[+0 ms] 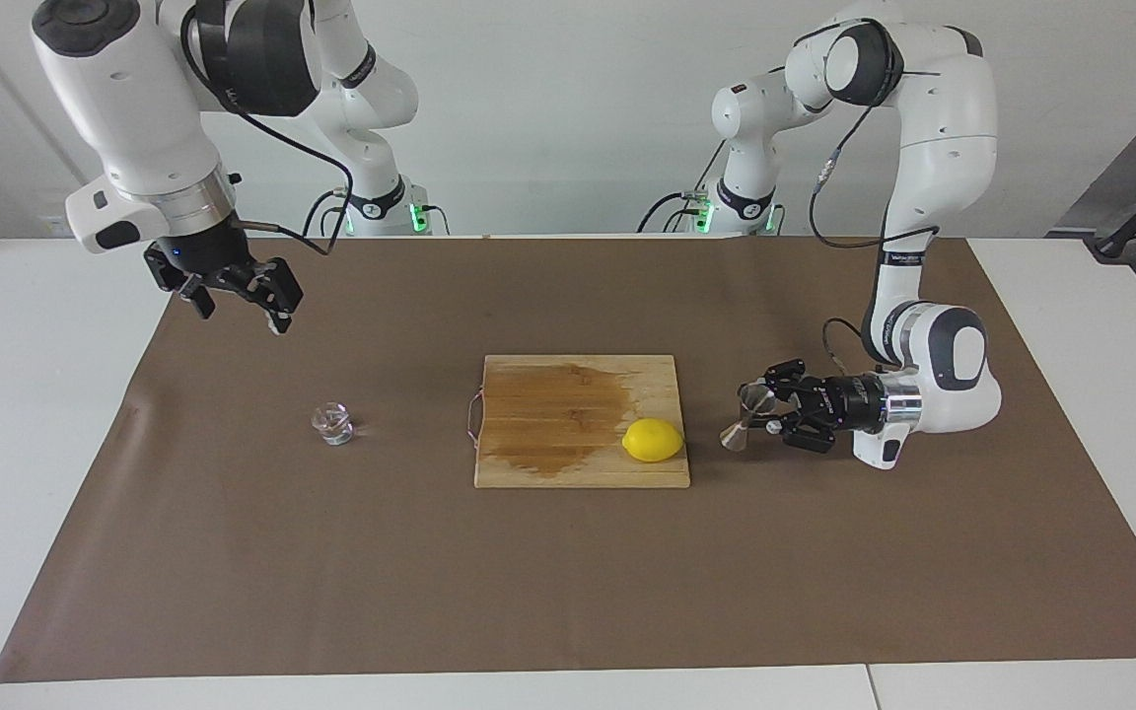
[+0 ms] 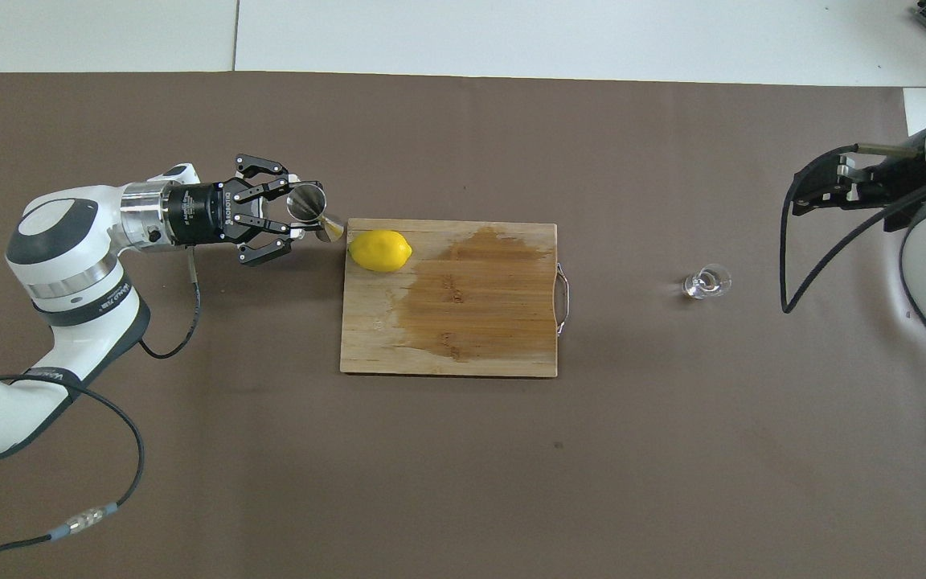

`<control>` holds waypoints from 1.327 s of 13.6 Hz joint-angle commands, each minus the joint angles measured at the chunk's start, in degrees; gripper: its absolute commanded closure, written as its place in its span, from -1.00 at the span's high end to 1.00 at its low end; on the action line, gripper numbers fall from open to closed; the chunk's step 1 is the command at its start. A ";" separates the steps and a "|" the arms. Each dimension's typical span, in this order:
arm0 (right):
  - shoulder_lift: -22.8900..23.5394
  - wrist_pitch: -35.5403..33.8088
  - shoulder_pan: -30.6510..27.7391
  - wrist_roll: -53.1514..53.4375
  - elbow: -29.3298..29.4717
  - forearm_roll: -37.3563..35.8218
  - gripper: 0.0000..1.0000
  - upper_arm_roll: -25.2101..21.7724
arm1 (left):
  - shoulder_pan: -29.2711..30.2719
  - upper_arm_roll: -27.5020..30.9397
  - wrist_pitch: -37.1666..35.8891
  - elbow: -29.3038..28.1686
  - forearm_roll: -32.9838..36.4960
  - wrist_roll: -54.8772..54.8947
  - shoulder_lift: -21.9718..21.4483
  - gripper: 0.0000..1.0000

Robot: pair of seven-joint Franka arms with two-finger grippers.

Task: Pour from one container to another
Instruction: 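Lift the metal cup and carry it onto the cutting board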

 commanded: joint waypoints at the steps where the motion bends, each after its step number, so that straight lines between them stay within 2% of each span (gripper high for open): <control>1: -1.36 0.76 -0.46 -1.83 -1.65 1.67 1.00 -0.04 | -5.14 1.43 4.52 -4.99 -6.10 -0.13 -4.53 -0.28; 3: -1.36 0.84 -0.46 -1.83 -1.65 1.67 1.00 -0.04 | -9.88 3.44 5.32 -5.35 -9.79 0.22 -4.98 -0.27; 7: -1.36 0.84 -0.46 -1.83 -1.65 1.67 1.00 0.05 | -26.92 17.05 6.73 -5.62 -18.23 1.88 -4.89 -0.26; 9: -1.36 0.84 -0.46 -1.83 -1.65 1.67 1.00 -0.03 | -31.51 19.71 7.61 -6.40 -21.22 2.33 -4.89 -0.26; 12: -1.36 0.76 -0.46 -1.74 -1.65 1.67 1.00 -0.03 | -34.95 20.33 8.93 -7.72 -24.13 6.18 -4.81 -0.26; 18: -1.36 0.76 -0.46 -1.83 -1.65 1.67 1.00 -0.04 | -35.84 20.33 8.23 -9.04 -25.72 10.24 -3.66 -0.26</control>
